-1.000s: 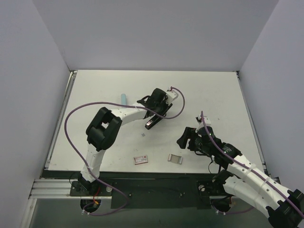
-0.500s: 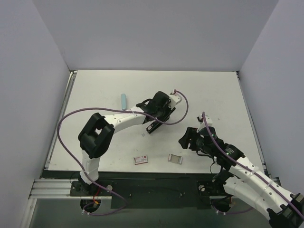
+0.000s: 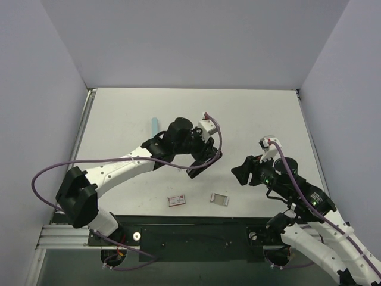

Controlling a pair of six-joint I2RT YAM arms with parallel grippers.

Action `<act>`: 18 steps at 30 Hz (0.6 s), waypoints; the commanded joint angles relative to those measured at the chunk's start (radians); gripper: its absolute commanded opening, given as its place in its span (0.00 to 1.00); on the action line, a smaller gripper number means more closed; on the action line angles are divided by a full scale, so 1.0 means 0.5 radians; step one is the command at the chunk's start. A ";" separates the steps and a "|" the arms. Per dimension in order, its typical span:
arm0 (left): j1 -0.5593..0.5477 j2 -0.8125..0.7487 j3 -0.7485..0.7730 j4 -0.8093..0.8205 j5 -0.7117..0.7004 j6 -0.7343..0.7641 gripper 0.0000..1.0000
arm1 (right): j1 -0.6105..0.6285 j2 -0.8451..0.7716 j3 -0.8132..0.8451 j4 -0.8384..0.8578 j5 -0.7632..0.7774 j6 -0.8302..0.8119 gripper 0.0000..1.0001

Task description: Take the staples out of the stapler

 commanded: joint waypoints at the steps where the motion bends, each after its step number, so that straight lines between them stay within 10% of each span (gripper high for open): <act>1: -0.062 -0.259 -0.147 0.403 0.491 -0.196 0.00 | 0.026 -0.002 0.205 -0.089 -0.207 -0.136 0.51; 18: -0.163 -0.854 -0.813 1.171 0.983 -0.831 0.00 | 0.339 0.397 0.786 -0.457 -0.726 -0.599 0.48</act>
